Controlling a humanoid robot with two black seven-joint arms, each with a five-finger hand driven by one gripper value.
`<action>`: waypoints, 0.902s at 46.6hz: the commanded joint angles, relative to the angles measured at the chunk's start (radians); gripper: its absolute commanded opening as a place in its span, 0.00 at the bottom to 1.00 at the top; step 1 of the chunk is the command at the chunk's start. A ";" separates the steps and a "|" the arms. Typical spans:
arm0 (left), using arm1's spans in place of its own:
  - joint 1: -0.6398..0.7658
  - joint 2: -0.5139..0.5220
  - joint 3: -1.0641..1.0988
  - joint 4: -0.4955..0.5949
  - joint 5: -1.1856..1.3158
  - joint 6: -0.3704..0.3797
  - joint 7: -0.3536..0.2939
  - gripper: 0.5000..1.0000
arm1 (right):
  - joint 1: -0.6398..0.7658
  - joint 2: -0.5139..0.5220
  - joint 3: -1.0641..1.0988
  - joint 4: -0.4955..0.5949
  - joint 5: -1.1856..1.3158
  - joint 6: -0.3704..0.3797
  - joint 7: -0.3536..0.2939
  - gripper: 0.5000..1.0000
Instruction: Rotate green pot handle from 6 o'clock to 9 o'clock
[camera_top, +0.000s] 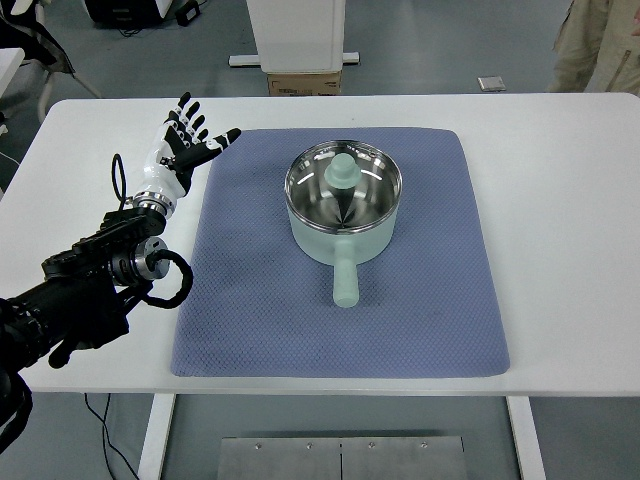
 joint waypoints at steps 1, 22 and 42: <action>-0.001 0.000 0.000 0.000 -0.001 0.000 0.000 1.00 | 0.000 0.000 0.000 0.000 0.000 0.000 0.000 1.00; 0.004 0.001 0.000 0.000 -0.003 0.000 -0.006 1.00 | 0.000 0.000 0.000 0.000 0.000 0.000 0.000 1.00; 0.005 0.003 -0.028 0.000 -0.001 0.003 -0.006 1.00 | 0.000 0.000 0.000 0.000 0.000 0.000 0.000 1.00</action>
